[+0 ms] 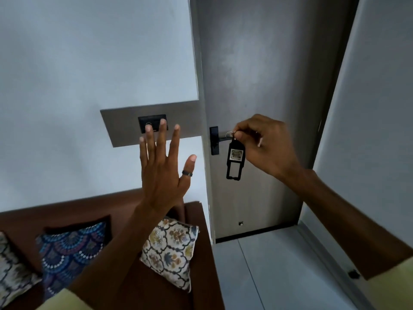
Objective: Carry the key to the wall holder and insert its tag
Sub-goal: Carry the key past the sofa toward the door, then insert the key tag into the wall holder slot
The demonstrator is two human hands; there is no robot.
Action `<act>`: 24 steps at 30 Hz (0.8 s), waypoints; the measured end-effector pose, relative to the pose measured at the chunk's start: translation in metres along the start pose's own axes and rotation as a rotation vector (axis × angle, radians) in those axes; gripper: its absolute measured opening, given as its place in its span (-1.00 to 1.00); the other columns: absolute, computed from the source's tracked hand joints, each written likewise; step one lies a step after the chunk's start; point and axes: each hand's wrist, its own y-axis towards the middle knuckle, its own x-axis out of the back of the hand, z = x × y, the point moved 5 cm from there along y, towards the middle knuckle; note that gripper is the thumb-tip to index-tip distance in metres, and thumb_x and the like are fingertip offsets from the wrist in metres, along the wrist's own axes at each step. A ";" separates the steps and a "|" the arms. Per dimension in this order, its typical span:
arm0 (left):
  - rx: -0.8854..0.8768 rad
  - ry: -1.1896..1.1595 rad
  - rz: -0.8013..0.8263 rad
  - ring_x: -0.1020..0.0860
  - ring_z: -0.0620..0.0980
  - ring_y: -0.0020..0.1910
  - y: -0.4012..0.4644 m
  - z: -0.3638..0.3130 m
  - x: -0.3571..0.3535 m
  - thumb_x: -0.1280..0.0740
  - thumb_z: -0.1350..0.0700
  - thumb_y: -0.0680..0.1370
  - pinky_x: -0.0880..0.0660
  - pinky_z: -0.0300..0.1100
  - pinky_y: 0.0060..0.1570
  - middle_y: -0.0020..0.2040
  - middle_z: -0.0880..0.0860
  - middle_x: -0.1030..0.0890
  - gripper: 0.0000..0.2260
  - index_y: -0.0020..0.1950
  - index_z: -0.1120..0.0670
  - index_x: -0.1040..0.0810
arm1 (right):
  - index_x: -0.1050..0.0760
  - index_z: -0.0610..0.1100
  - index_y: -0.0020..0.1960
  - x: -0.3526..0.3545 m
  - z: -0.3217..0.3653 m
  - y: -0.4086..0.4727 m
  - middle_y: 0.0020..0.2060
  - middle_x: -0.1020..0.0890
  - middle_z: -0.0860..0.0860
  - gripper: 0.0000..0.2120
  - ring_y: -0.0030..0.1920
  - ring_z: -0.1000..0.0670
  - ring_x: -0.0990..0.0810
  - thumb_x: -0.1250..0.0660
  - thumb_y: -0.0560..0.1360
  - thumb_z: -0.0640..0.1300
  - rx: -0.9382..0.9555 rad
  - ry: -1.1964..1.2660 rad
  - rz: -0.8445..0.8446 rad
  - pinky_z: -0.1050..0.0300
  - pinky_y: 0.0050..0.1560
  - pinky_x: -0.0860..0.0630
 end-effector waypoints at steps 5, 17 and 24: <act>0.107 -0.017 -0.003 0.08 0.30 0.75 0.002 -0.012 -0.024 -0.06 -0.23 0.73 0.05 0.28 0.72 0.75 0.21 -0.08 -0.35 0.73 0.12 -0.20 | -0.69 -0.17 -0.08 -0.003 -0.050 0.023 -0.25 -0.70 -0.02 -0.91 -0.32 0.09 -0.53 -0.42 0.56 -0.20 0.094 0.090 -0.019 0.40 -0.24 -0.43; 0.305 0.132 -0.066 0.22 0.18 0.76 0.049 0.048 -0.132 -0.01 -0.29 0.72 0.16 0.16 0.74 0.78 0.14 0.06 -0.33 0.76 0.03 -0.06 | -0.72 -0.20 -0.08 -0.119 -0.118 0.144 -0.28 -0.72 -0.03 -0.94 -0.32 0.03 -0.57 -0.47 0.51 -0.28 0.351 0.365 0.064 0.11 -0.26 -0.57; 0.355 0.241 -0.065 0.20 0.16 0.76 0.078 0.096 -0.195 -0.04 -0.25 0.73 0.17 0.16 0.74 0.78 0.13 0.05 -0.33 0.76 0.06 -0.06 | -0.73 -0.18 0.00 -0.196 -0.156 0.207 -0.19 -0.75 -0.03 -0.90 -0.26 0.04 -0.63 -0.48 0.50 -0.28 0.421 0.457 0.136 0.13 -0.17 -0.61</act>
